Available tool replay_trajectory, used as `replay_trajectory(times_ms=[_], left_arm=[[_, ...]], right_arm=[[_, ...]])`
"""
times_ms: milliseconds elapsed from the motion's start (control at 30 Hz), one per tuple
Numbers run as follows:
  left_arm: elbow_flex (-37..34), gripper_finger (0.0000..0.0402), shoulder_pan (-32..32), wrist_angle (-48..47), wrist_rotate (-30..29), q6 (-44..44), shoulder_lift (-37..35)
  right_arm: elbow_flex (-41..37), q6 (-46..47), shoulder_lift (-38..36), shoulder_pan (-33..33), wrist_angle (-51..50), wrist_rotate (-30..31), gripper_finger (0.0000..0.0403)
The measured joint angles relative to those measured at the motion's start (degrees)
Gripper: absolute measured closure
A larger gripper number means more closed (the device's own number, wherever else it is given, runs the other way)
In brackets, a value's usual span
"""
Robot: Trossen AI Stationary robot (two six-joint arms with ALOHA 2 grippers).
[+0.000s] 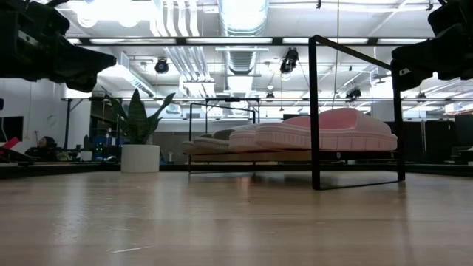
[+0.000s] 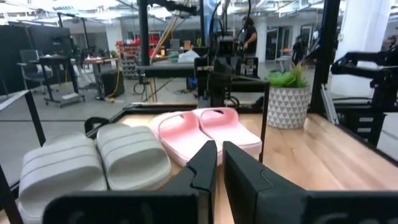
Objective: Pick and place slides into the shelf
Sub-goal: Return to Home Position
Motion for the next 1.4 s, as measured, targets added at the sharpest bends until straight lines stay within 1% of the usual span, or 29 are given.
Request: replay_trajectory(times_ms=[100, 500, 700, 967, 1400], left_arm=[[0.0, 0.0389, 0.0, -0.09, 0.27, -0.09, 1.47], [0.02, 0.0389, 0.0, -0.28, 0.36, -0.04, 1.46], [0.02, 0.0389, 0.0, -0.25, 0.36, -0.04, 2.86], [-0.4, 0.0389, 0.0, 3.69, 0.1, -0.04, 4.61], [-0.59, 0.0389, 0.0, 4.22, 0.22, -0.04, 5.39]], right_arm=[[0.0, -0.99, -0.02, 0.0, 0.0, 0.02, 0.0394], [0.0, -1.48, 0.0, -0.02, 0.0, 0.02, 0.0394], [0.0, -1.48, -0.02, 0.0, 0.0, 0.02, 0.0394], [0.02, -1.48, -0.02, 0.0, 0.0, 0.02, 0.0394], [0.02, -1.48, 0.0, -0.02, -0.02, 0.02, 0.0394]])
